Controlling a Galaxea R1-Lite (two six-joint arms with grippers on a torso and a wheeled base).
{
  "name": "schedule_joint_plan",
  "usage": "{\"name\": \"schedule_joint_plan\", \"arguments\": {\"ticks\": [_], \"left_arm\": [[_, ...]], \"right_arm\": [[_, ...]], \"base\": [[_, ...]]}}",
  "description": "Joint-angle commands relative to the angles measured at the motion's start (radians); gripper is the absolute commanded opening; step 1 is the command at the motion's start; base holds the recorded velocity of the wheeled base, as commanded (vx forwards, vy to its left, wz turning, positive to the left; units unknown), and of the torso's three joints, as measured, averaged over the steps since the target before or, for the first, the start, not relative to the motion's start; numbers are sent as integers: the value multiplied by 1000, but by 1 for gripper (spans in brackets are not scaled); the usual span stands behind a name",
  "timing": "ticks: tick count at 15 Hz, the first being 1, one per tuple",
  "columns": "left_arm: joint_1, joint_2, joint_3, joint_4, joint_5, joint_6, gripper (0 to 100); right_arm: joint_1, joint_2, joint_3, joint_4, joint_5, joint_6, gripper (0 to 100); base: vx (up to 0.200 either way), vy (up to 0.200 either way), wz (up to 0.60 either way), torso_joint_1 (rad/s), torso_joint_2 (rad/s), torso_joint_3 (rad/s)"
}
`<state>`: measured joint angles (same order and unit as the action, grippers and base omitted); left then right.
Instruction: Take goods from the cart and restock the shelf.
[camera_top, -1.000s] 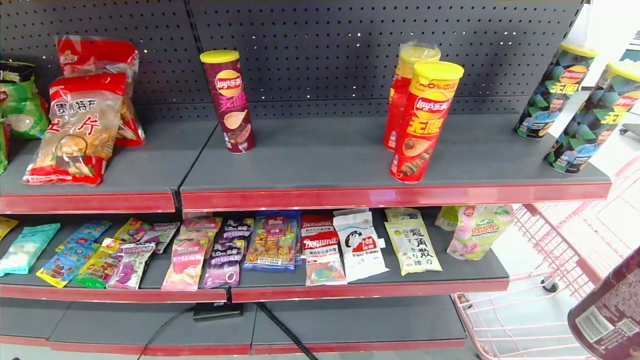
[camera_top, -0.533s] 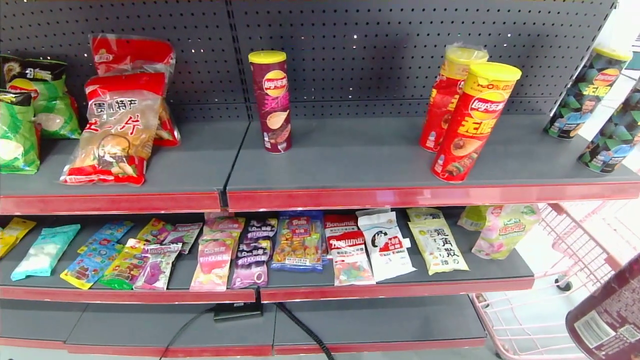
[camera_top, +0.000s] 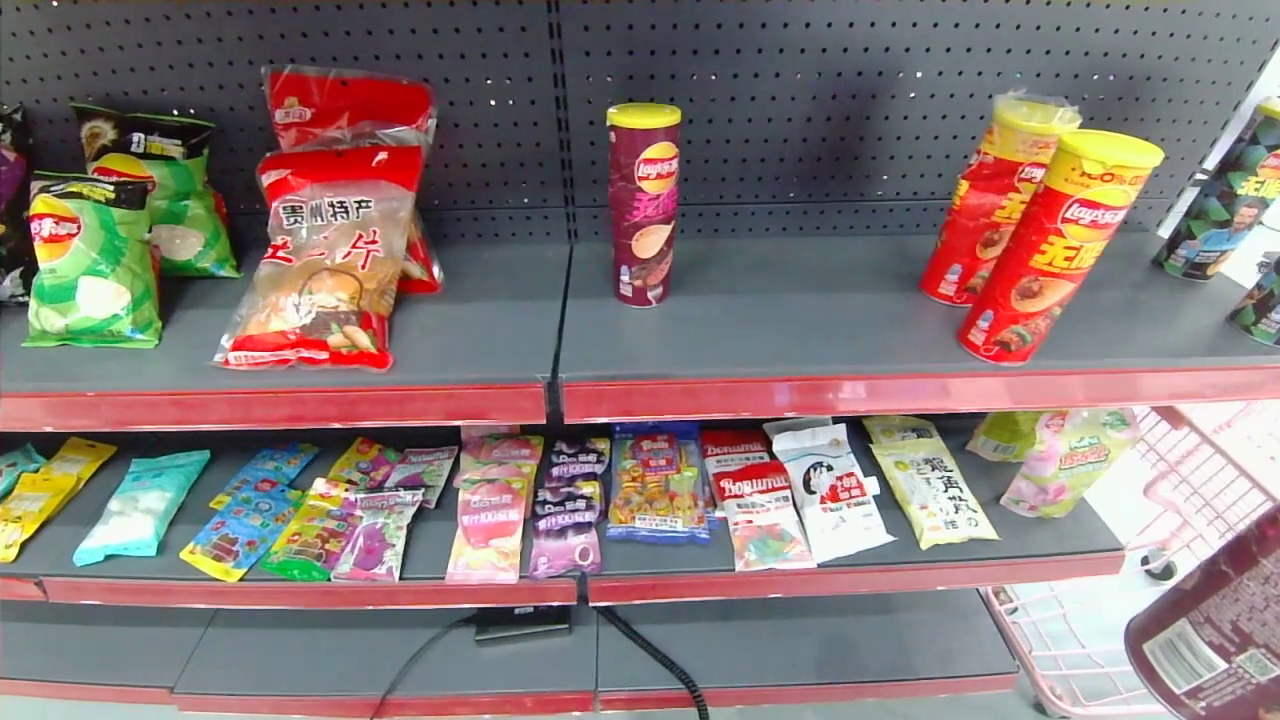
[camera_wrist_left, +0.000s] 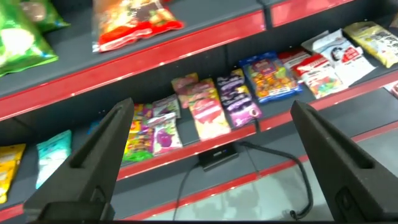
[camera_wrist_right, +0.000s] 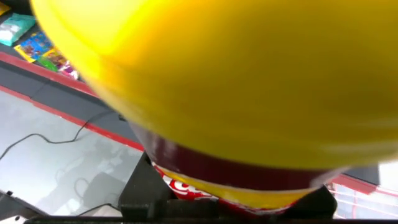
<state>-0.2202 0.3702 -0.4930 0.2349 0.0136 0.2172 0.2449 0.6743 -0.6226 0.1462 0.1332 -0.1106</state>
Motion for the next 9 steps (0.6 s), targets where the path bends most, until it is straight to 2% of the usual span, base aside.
{"name": "schedule_joint_plan", "arguments": {"ticks": [1,2,3,6,9], "left_arm": [[-1,-5,-1,0,0,1,100],[-1,-5,-1,0,0,1,100],[-1,-5,-1,0,0,16,100],[-1,1,-1,0,0,67,100],[1,7,-1,0,5,76,100]], "right_arm": [[5,2,0,1,0,0,0],[5,2,0,3,0,0,0],[5,5,-3,1,-1,0,0],[5,10,-11,-4,-1,-3,0],[7,11,-14,-2,0,-29,0]], "base": [[0,200,0,-2,7,7],[0,200,0,2,-2,2],[0,200,0,2,2,-2],[0,0,0,0,0,0],[0,0,0,0,0,0]]}}
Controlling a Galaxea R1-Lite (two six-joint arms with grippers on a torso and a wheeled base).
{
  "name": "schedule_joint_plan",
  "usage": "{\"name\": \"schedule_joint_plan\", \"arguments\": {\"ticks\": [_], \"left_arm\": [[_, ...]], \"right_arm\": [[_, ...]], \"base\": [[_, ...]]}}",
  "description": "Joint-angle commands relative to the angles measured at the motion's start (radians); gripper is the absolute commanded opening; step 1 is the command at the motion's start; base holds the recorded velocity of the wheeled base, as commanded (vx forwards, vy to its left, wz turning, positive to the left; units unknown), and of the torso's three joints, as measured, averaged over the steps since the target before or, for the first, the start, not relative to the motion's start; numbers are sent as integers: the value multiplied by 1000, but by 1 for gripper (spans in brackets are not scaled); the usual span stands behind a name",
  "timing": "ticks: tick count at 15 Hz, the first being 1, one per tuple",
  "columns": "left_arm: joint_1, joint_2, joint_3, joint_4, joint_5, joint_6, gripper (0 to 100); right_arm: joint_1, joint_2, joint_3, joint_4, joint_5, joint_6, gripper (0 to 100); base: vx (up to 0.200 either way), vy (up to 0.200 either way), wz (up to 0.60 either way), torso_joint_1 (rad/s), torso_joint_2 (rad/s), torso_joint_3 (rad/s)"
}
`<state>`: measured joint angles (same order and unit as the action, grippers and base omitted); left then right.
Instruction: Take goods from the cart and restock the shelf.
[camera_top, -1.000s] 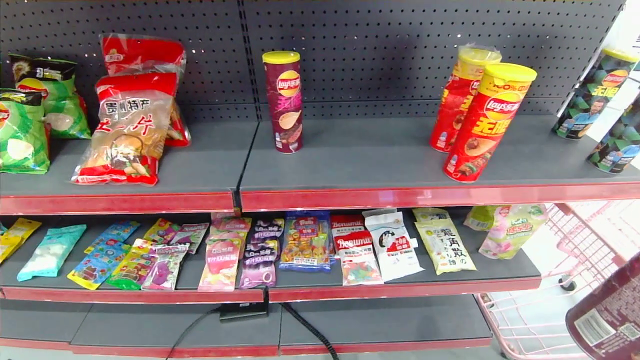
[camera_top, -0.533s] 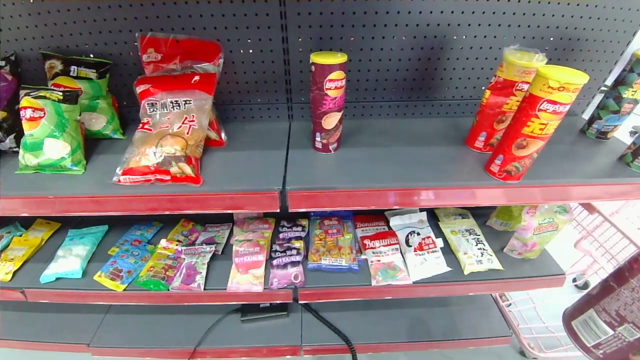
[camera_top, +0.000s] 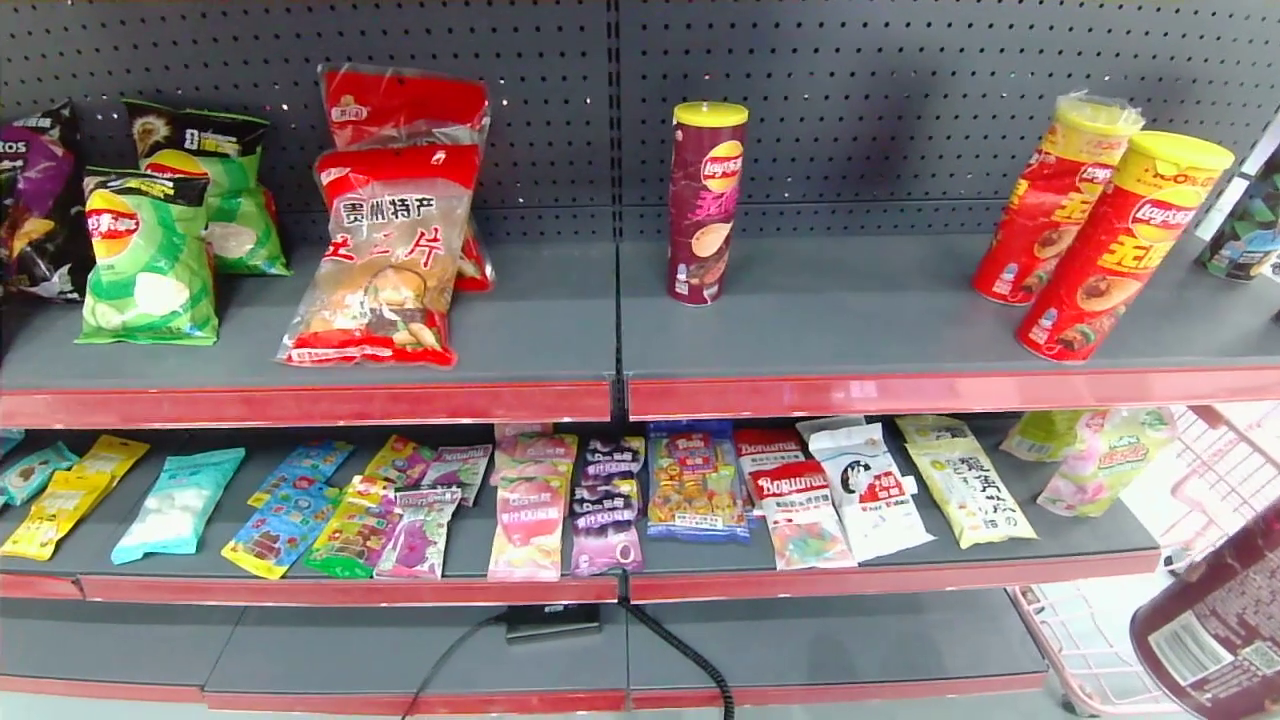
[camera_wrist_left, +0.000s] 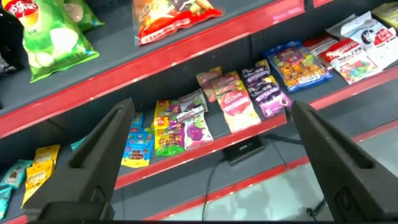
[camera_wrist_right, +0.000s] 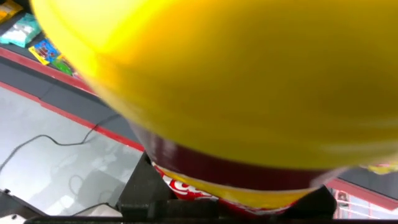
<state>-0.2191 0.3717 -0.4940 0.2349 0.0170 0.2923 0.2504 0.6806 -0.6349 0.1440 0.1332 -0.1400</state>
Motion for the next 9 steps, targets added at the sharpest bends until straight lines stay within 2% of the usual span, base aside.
{"name": "schedule_joint_plan", "arguments": {"ticks": [1,3,9], "left_arm": [[0,9,0,0,1,1,100],[0,10,2,0,1,1,100],[0,10,5,1,3,-1,100]], "right_arm": [[1,7,-2,0,2,0,0],[32,7,1,-1,8,0,0],[38,10,9,0,11,-1,0]], "base": [[200,0,0,2,2,2],[200,0,0,-2,-5,5],[200,0,0,6,2,2]]}}
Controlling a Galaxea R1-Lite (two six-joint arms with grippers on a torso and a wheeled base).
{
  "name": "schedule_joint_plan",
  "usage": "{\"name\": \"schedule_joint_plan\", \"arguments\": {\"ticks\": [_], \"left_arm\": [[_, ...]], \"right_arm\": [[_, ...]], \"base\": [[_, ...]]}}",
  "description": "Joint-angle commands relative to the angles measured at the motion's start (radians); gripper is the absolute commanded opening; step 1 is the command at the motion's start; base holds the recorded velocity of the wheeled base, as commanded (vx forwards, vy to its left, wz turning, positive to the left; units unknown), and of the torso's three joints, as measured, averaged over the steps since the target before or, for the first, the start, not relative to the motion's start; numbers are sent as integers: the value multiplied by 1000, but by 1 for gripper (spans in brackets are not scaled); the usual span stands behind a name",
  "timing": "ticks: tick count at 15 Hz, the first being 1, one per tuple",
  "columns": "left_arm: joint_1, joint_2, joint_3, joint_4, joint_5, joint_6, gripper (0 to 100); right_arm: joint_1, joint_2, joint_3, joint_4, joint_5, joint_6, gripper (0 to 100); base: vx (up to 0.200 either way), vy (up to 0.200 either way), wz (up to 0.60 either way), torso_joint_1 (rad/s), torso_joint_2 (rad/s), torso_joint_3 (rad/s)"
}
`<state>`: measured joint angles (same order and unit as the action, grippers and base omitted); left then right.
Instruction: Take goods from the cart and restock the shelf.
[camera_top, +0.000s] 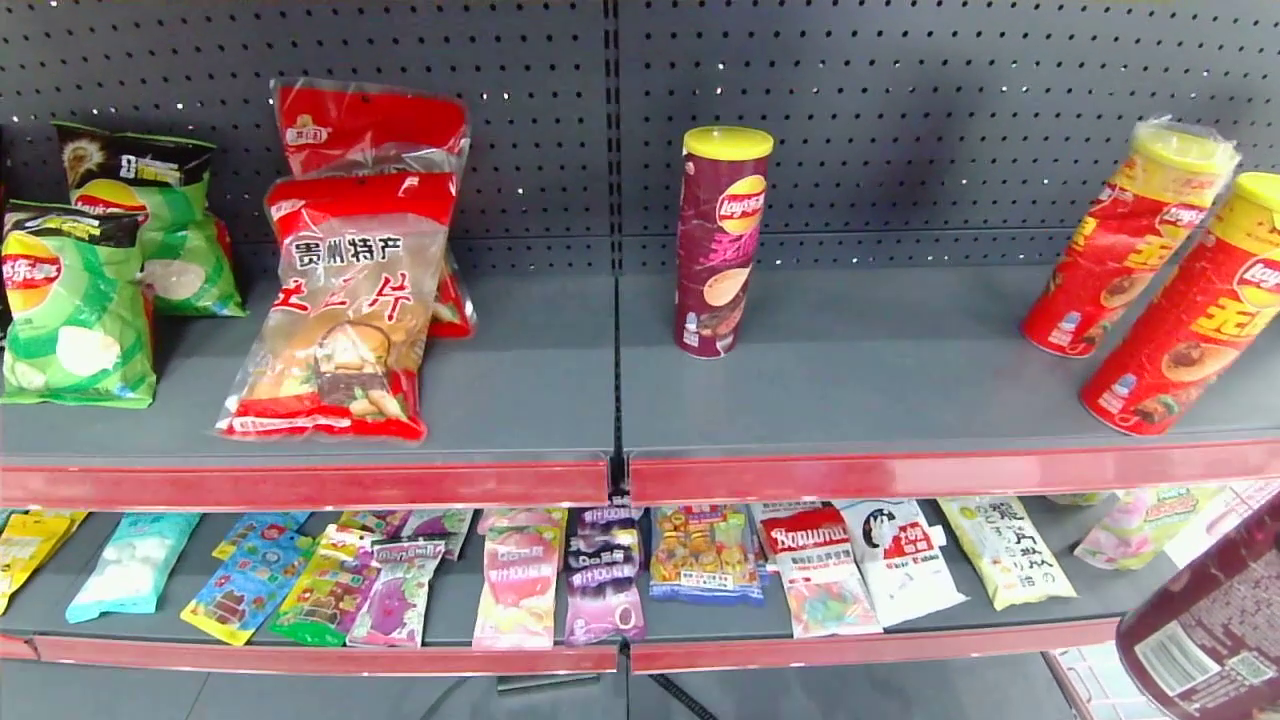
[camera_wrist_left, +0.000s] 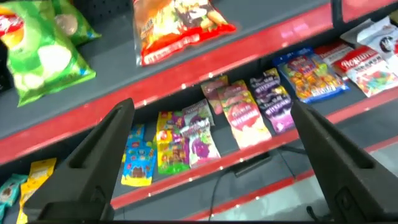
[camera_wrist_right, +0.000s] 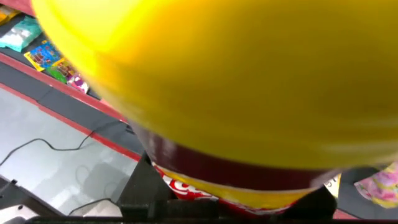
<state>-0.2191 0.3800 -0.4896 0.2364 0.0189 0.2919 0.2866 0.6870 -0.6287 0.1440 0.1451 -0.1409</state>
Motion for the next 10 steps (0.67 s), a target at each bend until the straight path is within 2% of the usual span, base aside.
{"name": "schedule_joint_plan", "arguments": {"ticks": [1,4,9,10], "left_arm": [[0,2,0,0,1,1,100],[-2,2,0,0,-1,1,100],[0,2,2,0,-1,1,100],[0,13,5,0,-1,1,100]], "right_arm": [[3,3,1,0,13,-3,0],[8,20,-12,-3,62,-36,0],[8,54,-19,-52,64,-34,0],[8,62,-29,-54,68,-34,0]], "base": [[200,0,0,2,2,-2],[0,0,0,0,0,0],[0,0,0,0,0,0],[200,0,0,-2,-2,2]]}}
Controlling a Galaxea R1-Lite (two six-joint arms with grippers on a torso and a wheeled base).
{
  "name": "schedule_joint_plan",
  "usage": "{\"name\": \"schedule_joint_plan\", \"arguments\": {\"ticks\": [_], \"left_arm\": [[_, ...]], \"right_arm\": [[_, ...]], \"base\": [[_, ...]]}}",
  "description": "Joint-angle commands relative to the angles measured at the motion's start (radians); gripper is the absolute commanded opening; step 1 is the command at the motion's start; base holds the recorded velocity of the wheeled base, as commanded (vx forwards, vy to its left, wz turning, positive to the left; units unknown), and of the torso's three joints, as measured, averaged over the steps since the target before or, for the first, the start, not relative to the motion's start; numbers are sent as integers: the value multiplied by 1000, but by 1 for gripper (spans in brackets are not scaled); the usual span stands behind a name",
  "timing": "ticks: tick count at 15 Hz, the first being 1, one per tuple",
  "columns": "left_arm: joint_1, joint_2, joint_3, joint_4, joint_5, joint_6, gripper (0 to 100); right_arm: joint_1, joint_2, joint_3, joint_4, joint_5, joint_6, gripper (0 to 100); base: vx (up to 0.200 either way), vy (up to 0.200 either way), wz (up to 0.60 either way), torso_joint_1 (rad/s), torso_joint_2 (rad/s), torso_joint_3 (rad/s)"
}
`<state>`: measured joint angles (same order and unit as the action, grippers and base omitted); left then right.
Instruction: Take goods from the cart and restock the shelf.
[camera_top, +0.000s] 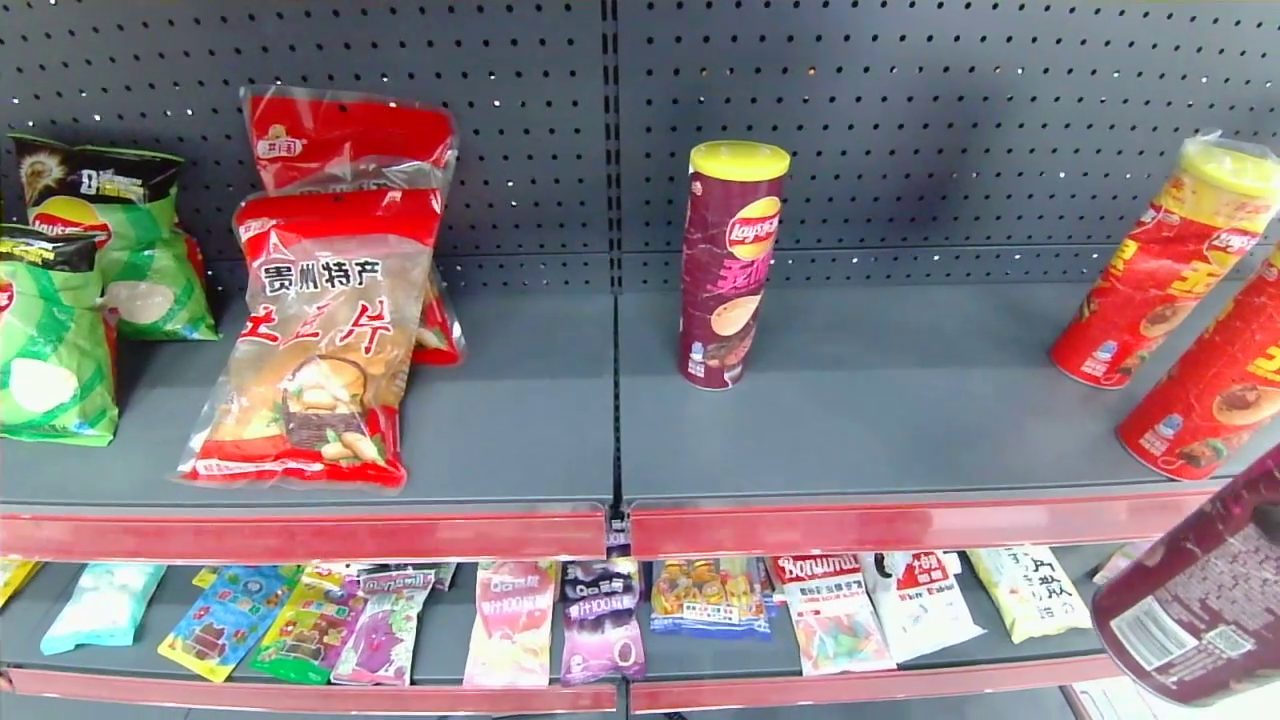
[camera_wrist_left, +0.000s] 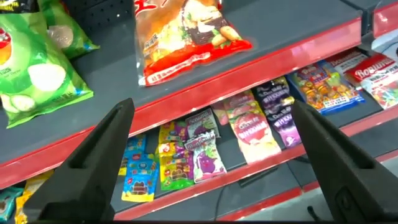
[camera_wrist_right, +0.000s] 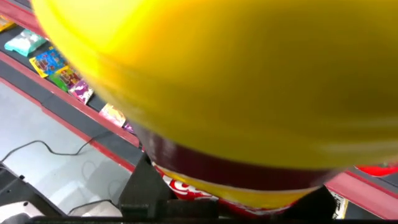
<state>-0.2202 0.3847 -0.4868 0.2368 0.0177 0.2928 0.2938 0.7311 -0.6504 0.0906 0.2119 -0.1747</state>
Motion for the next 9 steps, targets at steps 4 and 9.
{"name": "schedule_joint_plan", "arguments": {"ticks": [4,9], "left_arm": [[-1,17,-1,-2,-8,3,100],[-11,178,-79,-53,-117,36,100]], "right_arm": [[15,60,-31,-43,1,0,0],[15,277,-92,-227,-2,0,0]], "base": [[0,0,0,0,0,0],[0,0,0,0,0,0]]}}
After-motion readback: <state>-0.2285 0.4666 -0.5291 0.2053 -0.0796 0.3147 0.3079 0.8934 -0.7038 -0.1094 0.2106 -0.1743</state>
